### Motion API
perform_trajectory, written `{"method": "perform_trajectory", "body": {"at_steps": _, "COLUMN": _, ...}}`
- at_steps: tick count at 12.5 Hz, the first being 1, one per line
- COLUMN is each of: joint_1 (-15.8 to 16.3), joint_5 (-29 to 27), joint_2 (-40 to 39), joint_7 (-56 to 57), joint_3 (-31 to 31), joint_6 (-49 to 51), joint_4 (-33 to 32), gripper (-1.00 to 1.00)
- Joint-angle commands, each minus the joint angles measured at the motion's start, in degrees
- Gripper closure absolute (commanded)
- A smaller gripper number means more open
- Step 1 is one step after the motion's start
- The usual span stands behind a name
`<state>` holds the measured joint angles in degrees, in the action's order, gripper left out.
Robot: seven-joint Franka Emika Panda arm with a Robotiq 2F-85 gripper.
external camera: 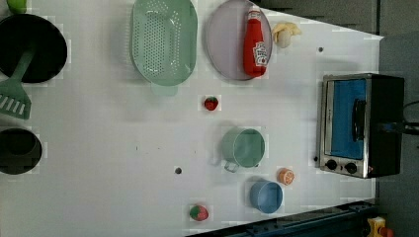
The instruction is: Flap open oven.
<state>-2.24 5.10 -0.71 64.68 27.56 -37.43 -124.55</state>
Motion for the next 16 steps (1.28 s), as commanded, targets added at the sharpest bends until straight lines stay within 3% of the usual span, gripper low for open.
{"method": "perform_trajectory", "body": {"at_steps": 1, "joint_1": 0.12, "joint_5": 0.80, "joint_2": -0.87, "joint_7": 3.26, "joint_3": -0.61, "joint_6": -7.88, "joint_4": -3.07, "gripper": 0.65}}
{"method": "perform_trajectory", "body": {"at_steps": 3, "joint_1": 0.07, "joint_5": 1.07, "joint_2": -2.57, "joint_7": 3.27, "joint_3": -0.52, "joint_6": -12.41, "joint_4": -4.64, "gripper": 0.65}}
{"method": "perform_trajectory", "body": {"at_steps": 10, "joint_1": 0.49, "joint_5": 2.07, "joint_2": -7.29, "joint_7": 2.90, "joint_3": -1.21, "joint_6": -13.67, "joint_4": -5.08, "gripper": 0.65}}
{"method": "perform_trajectory", "body": {"at_steps": 16, "joint_1": 3.65, "joint_5": 20.89, "joint_2": -7.55, "joint_7": -19.17, "joint_3": -5.93, "joint_6": -12.18, "joint_4": -6.28, "gripper": 0.65}}
